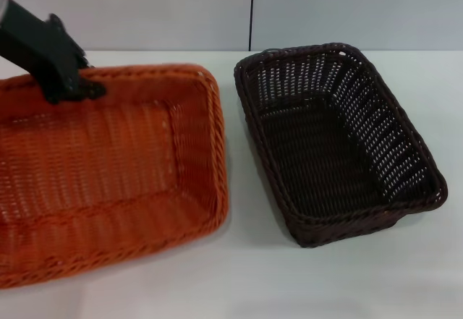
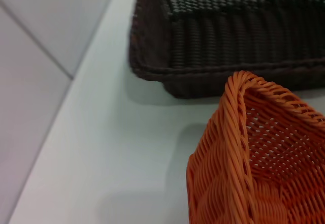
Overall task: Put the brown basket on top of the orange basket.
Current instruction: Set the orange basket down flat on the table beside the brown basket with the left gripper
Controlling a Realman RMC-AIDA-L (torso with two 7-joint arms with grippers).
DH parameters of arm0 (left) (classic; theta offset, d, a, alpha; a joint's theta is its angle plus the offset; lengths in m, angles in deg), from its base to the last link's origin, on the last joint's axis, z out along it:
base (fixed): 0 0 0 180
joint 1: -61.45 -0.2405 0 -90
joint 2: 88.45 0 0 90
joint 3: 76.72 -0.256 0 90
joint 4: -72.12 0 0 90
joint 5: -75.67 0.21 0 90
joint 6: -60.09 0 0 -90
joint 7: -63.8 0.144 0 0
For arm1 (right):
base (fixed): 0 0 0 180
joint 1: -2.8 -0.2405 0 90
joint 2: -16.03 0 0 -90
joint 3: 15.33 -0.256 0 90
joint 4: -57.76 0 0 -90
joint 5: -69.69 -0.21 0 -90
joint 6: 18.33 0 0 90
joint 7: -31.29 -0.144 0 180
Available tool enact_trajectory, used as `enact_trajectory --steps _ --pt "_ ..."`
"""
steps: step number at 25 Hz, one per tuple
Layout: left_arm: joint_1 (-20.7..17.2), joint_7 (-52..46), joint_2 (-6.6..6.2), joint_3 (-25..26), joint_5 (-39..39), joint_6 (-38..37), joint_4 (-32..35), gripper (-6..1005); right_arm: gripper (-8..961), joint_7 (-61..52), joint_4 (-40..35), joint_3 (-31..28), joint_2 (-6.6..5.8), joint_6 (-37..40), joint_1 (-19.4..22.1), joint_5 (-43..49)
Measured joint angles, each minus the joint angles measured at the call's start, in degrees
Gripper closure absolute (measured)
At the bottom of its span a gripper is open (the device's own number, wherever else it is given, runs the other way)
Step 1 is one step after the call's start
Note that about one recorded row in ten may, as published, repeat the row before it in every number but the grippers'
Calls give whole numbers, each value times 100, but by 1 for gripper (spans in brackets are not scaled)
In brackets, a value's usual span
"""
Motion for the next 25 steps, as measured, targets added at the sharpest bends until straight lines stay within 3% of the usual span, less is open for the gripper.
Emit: enact_trajectory --steps 4,8,11,12,20,22,25 --pt "105 85 -21 -82 27 11 178 832 317 0 -39 53 17 104 75 8" --pt "535 268 -78 -268 50 94 651 832 317 0 -67 66 25 114 105 17" --pt "535 268 -78 -268 50 94 651 832 317 0 -68 73 25 115 103 21" --pt "784 312 -26 -298 49 144 846 832 317 0 -69 94 25 116 99 23" --pt "961 330 93 -292 36 31 1123 832 316 0 -78 142 24 118 94 28" --pt "1060 358 194 -305 47 -179 1367 833 316 0 -95 141 24 118 101 32" --pt "1077 365 206 -320 46 -218 1437 833 316 0 -102 146 24 124 116 36"
